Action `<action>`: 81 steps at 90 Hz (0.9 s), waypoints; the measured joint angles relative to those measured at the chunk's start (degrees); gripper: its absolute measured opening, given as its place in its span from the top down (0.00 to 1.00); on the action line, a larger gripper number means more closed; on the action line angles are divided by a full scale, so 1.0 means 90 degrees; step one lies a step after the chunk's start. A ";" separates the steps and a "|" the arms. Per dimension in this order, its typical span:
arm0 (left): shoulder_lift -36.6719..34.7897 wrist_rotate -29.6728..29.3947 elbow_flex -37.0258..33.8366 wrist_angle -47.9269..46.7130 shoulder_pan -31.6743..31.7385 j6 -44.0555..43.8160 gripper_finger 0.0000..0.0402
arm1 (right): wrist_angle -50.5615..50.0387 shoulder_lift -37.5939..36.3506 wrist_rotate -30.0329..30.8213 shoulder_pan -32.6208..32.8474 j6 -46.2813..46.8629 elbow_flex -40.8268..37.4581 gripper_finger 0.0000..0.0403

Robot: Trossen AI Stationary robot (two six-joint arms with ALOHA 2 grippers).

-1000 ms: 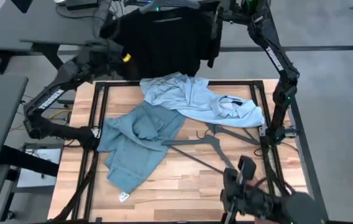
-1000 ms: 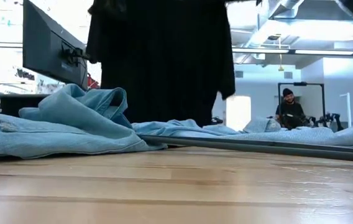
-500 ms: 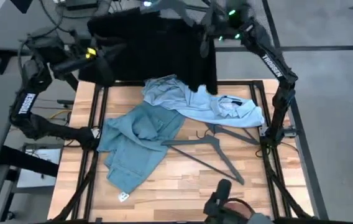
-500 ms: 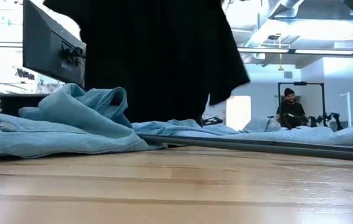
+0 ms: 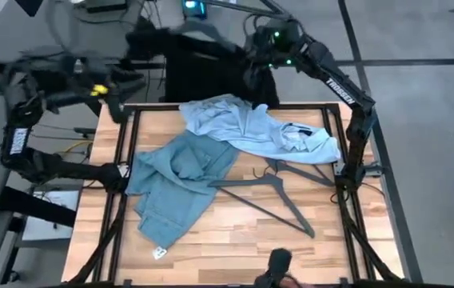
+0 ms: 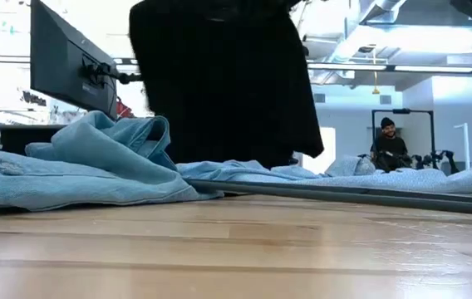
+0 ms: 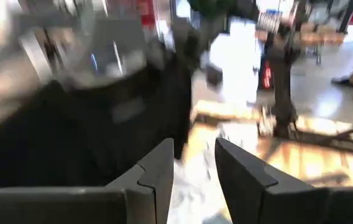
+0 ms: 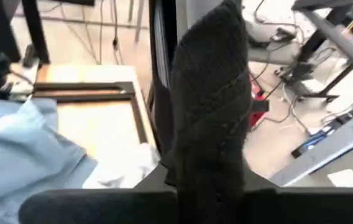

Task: Hang clothes
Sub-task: Unhang the black shirt from the rack

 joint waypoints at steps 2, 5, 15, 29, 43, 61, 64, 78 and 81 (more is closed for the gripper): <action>-0.0013 0.0000 0.0001 0.0041 0.0000 0.0091 0.75 | -0.0032 -0.0014 0.0002 0.0067 0.0005 0.0003 0.98; -0.0013 0.0002 -0.0001 0.0024 0.0000 0.0236 0.75 | -0.0095 -0.0031 0.0028 0.0163 0.0007 0.0003 0.98; 0.0117 0.0000 -0.0013 -0.0168 0.0000 0.0521 0.74 | -0.0317 -0.0018 -0.0002 0.0509 0.0027 -0.0006 0.98; 0.0362 0.0023 -0.0029 -0.0574 0.0000 0.0903 0.70 | -0.0493 -0.0007 -0.0013 0.0991 0.0125 -0.0019 0.98; 0.0494 0.0139 -0.0025 -0.0674 -0.0032 0.1040 0.66 | -0.0664 -0.0020 0.0022 0.1324 0.0405 -0.0012 0.98; 0.0394 0.0126 -0.0029 -0.0364 -0.0041 0.1188 0.65 | -0.0707 -0.0020 0.0047 0.1449 0.0576 -0.0007 0.98; 0.0349 0.0105 -0.0027 -0.0311 -0.0041 0.1197 0.65 | -0.0791 -0.0020 0.0000 0.1451 0.0542 -0.0006 0.98; 0.0294 0.0070 -0.0021 -0.0093 -0.0034 0.1212 0.65 | -0.0845 -0.0012 -0.0020 0.1461 0.0517 -0.0007 0.98; 0.0304 0.0073 -0.0021 -0.0068 -0.0034 0.1229 0.65 | -0.0838 -0.0015 -0.0017 0.1449 0.0517 -0.0007 0.98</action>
